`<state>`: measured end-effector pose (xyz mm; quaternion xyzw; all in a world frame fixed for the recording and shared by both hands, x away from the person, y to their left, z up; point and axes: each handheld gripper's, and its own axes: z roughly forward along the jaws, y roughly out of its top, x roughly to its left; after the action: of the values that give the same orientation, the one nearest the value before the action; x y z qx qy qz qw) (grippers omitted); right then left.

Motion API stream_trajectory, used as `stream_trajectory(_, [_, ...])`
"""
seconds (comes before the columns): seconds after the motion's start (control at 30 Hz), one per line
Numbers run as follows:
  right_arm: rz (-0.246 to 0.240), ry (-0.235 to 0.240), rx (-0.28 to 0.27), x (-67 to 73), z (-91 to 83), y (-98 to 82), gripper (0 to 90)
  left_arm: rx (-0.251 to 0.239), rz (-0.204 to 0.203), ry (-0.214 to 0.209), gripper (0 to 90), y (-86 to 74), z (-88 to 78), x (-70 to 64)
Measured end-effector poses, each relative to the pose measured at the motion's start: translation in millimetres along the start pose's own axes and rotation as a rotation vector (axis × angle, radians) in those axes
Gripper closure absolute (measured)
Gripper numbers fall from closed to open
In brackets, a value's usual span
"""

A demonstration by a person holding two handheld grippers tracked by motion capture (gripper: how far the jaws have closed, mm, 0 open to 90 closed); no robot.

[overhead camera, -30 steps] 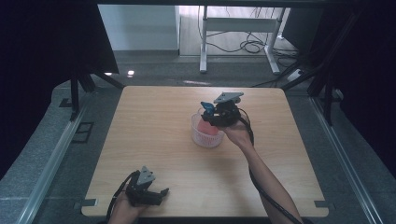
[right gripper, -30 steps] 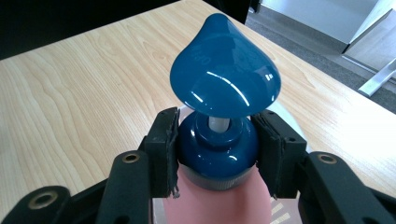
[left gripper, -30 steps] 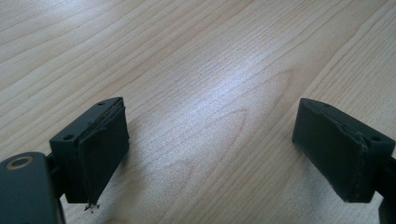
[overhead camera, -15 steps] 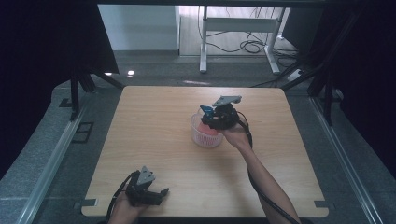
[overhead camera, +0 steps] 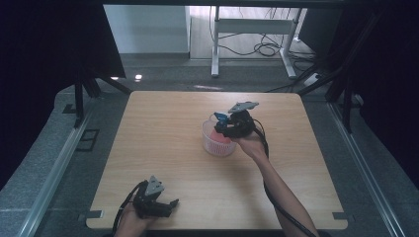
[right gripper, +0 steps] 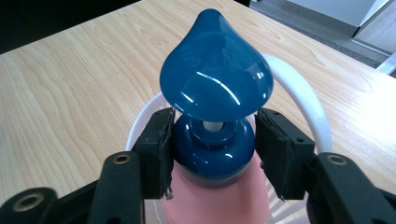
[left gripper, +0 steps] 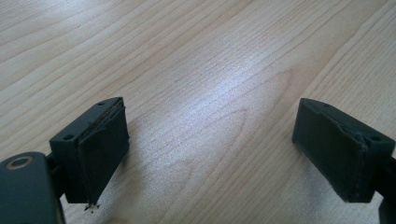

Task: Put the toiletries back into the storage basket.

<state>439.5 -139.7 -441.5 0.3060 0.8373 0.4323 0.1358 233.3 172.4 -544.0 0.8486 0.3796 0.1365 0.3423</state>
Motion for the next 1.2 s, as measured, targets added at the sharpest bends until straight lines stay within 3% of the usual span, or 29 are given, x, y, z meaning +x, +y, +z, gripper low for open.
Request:
stream_trajectory(0.5, [0.01, -0.009, -0.021, -1.9, -8.3, -1.8, 28.5, 0.0, 0.0, 0.0, 10.4, 0.0, 0.0, 0.0])
stream_trajectory(1.2, [-0.021, 0.007, -0.03, 7.7, -22.1, 7.2, 23.7, 0.0, 0.0, 0.0, 10.4, 0.0, 0.0, 0.0])
